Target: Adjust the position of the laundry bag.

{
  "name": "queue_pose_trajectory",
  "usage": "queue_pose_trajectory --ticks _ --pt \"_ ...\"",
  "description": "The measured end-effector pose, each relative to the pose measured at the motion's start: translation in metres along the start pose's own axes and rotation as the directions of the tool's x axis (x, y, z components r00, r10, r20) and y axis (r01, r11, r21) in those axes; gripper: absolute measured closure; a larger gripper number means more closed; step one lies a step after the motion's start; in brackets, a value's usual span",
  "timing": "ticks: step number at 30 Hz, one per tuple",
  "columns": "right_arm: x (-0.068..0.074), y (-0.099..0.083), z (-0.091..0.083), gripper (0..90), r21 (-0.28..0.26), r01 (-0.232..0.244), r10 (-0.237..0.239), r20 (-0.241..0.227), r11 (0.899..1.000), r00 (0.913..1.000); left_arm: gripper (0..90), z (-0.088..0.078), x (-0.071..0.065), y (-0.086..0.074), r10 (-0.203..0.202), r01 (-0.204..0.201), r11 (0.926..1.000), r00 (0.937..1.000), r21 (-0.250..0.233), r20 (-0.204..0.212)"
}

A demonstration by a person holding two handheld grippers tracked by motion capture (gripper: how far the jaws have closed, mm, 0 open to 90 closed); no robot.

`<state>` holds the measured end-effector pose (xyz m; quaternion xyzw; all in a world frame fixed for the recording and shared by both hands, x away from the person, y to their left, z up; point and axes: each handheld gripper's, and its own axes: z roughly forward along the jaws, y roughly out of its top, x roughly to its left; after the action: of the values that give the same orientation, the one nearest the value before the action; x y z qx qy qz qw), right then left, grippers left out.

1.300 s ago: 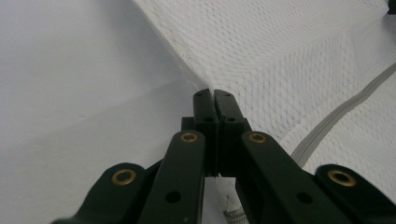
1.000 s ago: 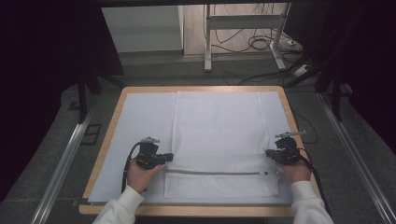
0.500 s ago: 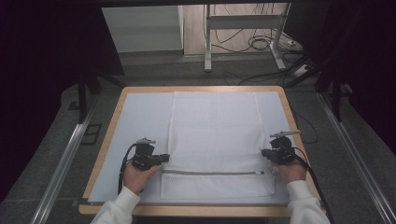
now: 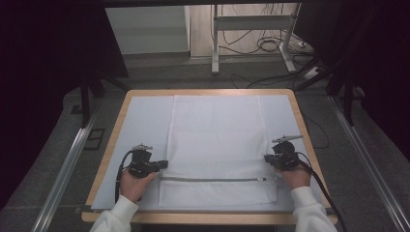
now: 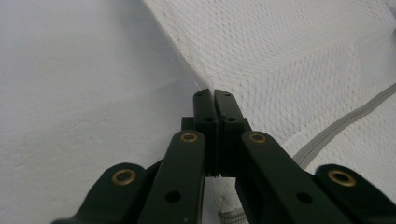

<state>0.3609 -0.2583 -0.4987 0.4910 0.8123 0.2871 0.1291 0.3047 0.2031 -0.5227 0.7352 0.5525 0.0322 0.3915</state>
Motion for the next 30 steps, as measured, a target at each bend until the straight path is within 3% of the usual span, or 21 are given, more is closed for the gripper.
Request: queue_pose_trajectory --ticks 18,30 --pt "0.016 0.004 0.006 88.1 0.003 0.034 -0.034 -0.027 0.999 0.9991 89.7 -0.009 0.013 -0.005 -0.006 0.006 1.0 0.9997 -0.004 -0.024" --pt "0.025 0.006 0.009 88.1 0.004 0.048 -0.048 -0.055 0.999 0.9974 89.6 -0.016 0.025 -0.01 -0.033 0.033 0.9994 0.9988 -0.011 -0.036"
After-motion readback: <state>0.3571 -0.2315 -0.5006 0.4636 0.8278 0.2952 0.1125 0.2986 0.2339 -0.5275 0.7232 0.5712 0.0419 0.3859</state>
